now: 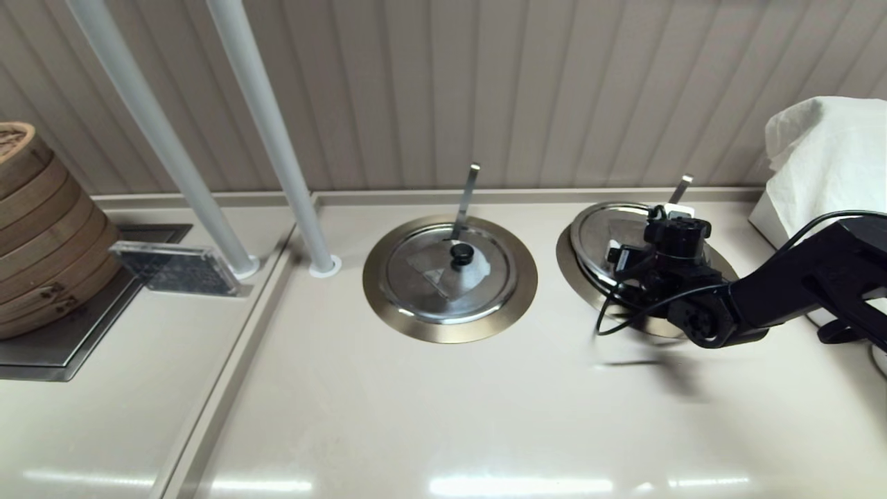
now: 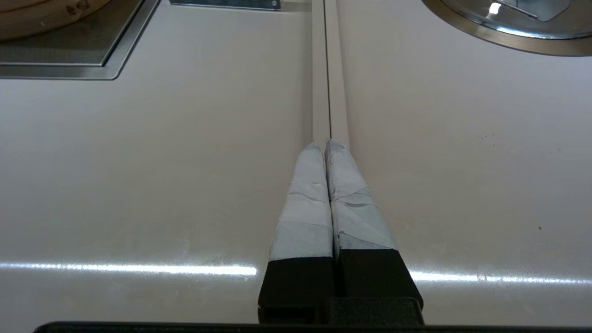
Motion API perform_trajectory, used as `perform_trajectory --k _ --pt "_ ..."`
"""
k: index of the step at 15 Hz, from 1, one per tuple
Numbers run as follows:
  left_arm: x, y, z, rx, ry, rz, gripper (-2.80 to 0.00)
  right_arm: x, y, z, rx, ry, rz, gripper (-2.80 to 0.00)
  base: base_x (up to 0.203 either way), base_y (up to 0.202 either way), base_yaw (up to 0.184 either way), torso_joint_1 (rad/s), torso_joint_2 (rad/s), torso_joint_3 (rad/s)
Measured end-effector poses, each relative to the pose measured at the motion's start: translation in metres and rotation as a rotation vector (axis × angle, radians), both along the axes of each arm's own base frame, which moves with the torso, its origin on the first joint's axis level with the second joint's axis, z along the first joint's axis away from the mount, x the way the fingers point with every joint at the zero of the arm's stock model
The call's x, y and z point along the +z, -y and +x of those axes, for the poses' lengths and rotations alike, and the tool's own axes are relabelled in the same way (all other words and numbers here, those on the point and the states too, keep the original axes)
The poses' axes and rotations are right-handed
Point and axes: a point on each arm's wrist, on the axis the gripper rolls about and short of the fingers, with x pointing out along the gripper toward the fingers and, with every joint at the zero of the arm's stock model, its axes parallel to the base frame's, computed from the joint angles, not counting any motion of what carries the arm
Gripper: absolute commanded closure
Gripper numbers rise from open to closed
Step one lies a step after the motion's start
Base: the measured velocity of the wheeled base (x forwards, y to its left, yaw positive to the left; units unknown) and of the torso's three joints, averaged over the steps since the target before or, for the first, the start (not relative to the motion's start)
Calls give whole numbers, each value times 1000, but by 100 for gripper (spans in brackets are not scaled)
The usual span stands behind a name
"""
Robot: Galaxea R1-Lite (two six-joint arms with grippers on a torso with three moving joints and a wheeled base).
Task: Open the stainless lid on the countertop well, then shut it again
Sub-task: Open the lid
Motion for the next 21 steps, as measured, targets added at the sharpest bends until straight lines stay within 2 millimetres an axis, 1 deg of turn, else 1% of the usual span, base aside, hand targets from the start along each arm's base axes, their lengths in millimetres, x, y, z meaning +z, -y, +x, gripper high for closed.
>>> perform_trajectory --k 2,5,8,13,17,21 --pt "0 0 0 0 0 0 0 -3 -2 -4 6 -52 -8 -280 0 0 0 0 0 0" --pt "0 0 0 1 0 0 0 -1 -7 -12 19 -72 -13 -280 0 0 0 0 0 0" --pt "0 0 0 1 0 0 0 2 -16 -19 43 -81 -15 -280 0 0 0 0 0 0" --pt "0 0 0 0 0 0 0 6 -19 -22 55 -73 -13 -280 0 0 0 0 0 0" --pt "0 0 0 1 0 0 0 5 -20 -23 59 -96 -14 -280 0 0 0 0 0 0" --pt "0 0 0 -1 0 0 0 8 -27 -34 83 -147 -17 -280 0 0 0 0 0 0"
